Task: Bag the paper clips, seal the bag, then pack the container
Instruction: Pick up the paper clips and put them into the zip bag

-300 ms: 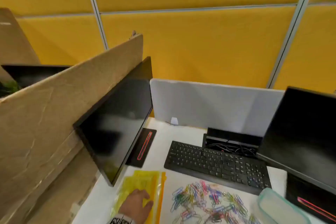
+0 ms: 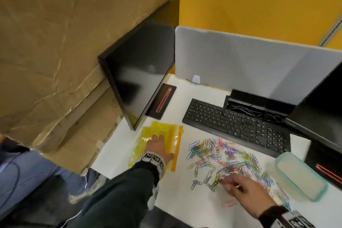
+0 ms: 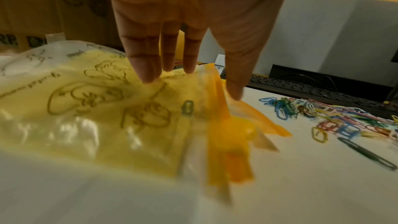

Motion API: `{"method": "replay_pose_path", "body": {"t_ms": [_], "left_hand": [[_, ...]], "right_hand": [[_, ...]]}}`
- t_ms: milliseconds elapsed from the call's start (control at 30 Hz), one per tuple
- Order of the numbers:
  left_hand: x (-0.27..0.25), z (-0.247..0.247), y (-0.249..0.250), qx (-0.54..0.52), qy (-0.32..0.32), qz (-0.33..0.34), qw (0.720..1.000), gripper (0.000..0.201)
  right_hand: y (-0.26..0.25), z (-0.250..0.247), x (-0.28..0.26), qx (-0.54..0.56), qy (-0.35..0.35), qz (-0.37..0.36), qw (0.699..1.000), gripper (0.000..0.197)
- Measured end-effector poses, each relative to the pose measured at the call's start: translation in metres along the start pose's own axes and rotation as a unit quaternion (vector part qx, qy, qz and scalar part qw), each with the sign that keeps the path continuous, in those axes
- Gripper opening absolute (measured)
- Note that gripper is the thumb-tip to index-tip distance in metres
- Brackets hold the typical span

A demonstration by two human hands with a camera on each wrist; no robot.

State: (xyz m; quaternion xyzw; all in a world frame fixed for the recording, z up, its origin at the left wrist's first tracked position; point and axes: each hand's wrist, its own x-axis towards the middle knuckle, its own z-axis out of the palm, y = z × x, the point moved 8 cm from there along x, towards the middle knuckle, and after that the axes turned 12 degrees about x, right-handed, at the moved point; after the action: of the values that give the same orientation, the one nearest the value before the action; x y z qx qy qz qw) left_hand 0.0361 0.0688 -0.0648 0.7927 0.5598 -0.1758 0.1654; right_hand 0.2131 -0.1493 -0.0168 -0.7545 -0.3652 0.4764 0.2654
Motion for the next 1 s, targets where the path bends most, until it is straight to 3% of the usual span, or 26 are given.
{"method": "replay_pose_path", "body": {"t_ms": [167, 333, 467, 567, 667, 767, 867, 933, 1000], "left_hand": [[0.003, -0.004, -0.013, -0.062, -0.004, -0.005, 0.998, 0.052], [-0.005, -0.012, -0.030, -0.174, 0.043, -0.003, 0.984, 0.007], [-0.032, -0.042, 0.007, -0.178, 0.126, 0.125, 0.968, 0.012], [-0.050, -0.059, 0.028, -0.208, 0.153, 0.180, 0.949, 0.009], [-0.050, -0.082, 0.022, -0.250, 0.193, 0.174, 0.933, 0.014], [-0.040, -0.102, 0.003, -0.226, 0.223, 0.136, 0.939, 0.014], [-0.035, -0.093, 0.004, -0.214, 0.166, 0.145, 0.952, 0.013], [-0.039, -0.086, 0.014, -0.204, 0.136, 0.155, 0.957, 0.014], [-0.038, -0.083, 0.020, -0.200, 0.130, 0.153, 0.959, 0.017]], "right_hand": [[-0.004, 0.022, 0.005, 0.009, -0.011, 0.010, 1.000, 0.010], [-0.040, 0.035, 0.022, -0.009, 0.010, -0.043, 0.999, 0.017], [-0.084, 0.042, 0.041, 0.024, 0.050, -0.132, 0.990, 0.028], [-0.103, 0.057, 0.053, -0.062, 0.043, -0.173, 0.982, 0.033], [-0.096, 0.057, 0.060, -0.137, 0.076, -0.175, 0.972, 0.027], [-0.072, 0.049, 0.061, -0.127, 0.109, -0.129, 0.977, 0.025], [-0.062, 0.058, 0.058, 0.063, 0.085, -0.149, 0.983, 0.038], [-0.061, 0.047, 0.061, 0.204, 0.133, -0.181, 0.953, 0.057], [-0.056, 0.020, 0.070, 0.249, 0.220, -0.183, 0.925, 0.063]]}}
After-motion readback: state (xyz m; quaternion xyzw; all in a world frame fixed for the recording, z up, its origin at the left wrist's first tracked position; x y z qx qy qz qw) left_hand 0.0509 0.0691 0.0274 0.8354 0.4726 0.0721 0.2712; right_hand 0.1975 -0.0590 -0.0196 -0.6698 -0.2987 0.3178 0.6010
